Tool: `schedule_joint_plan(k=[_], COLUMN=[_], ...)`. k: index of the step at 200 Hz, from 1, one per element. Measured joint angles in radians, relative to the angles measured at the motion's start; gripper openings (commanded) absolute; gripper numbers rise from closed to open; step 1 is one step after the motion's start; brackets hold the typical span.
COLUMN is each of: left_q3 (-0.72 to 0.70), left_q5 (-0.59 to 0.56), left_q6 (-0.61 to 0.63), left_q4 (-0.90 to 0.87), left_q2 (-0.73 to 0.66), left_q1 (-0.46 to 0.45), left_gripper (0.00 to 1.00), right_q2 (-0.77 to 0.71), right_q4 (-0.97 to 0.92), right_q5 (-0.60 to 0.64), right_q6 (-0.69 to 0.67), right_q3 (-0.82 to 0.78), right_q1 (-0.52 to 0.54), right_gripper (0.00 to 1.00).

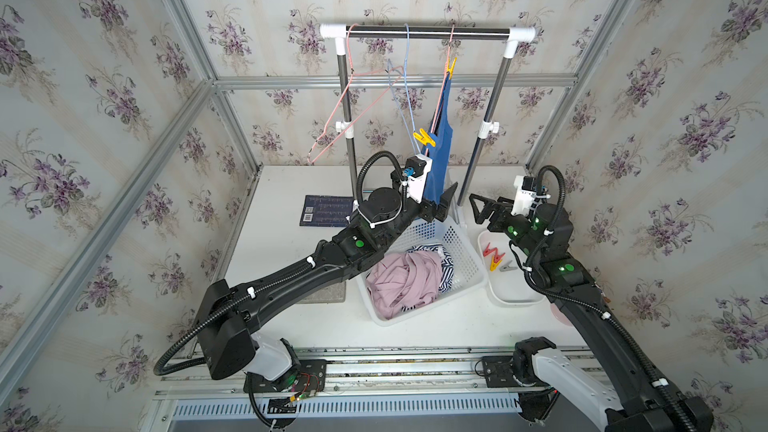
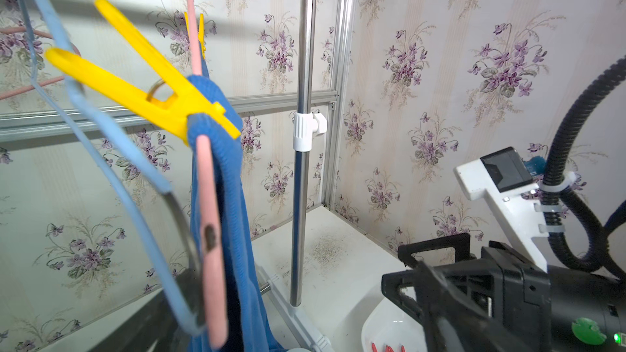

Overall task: Remove the clothespins securing tank tops to the hanger
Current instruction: Pick up the hanger from the clothesline.

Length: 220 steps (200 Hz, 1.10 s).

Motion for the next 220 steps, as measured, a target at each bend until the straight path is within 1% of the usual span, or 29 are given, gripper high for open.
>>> schedule_joint_plan(k=[120, 179, 220], left_q3=[-0.017, -0.014, -0.049], left_q5=[0.006, 0.095, 0.094], left_q6=[0.034, -0.01, -0.062], left_q4=[0.198, 0.217, 0.18], left_q2=[0.038, 0.032, -0.005], left_q1=[0.016, 0.025, 0.026], left_gripper=[0.99, 0.99, 0.99], right_q2=[0.025, 0.044, 0.071], right_q4=[0.003, 0.007, 0.03], right_q5=[-0.003, -0.003, -0.016], right_q6=[0.0, 0.001, 0.003], right_q3=[-0.002, 0.004, 0.033], right_q1=[0.0, 0.0, 0.0], right_gripper=[1.0, 1.0, 1.0])
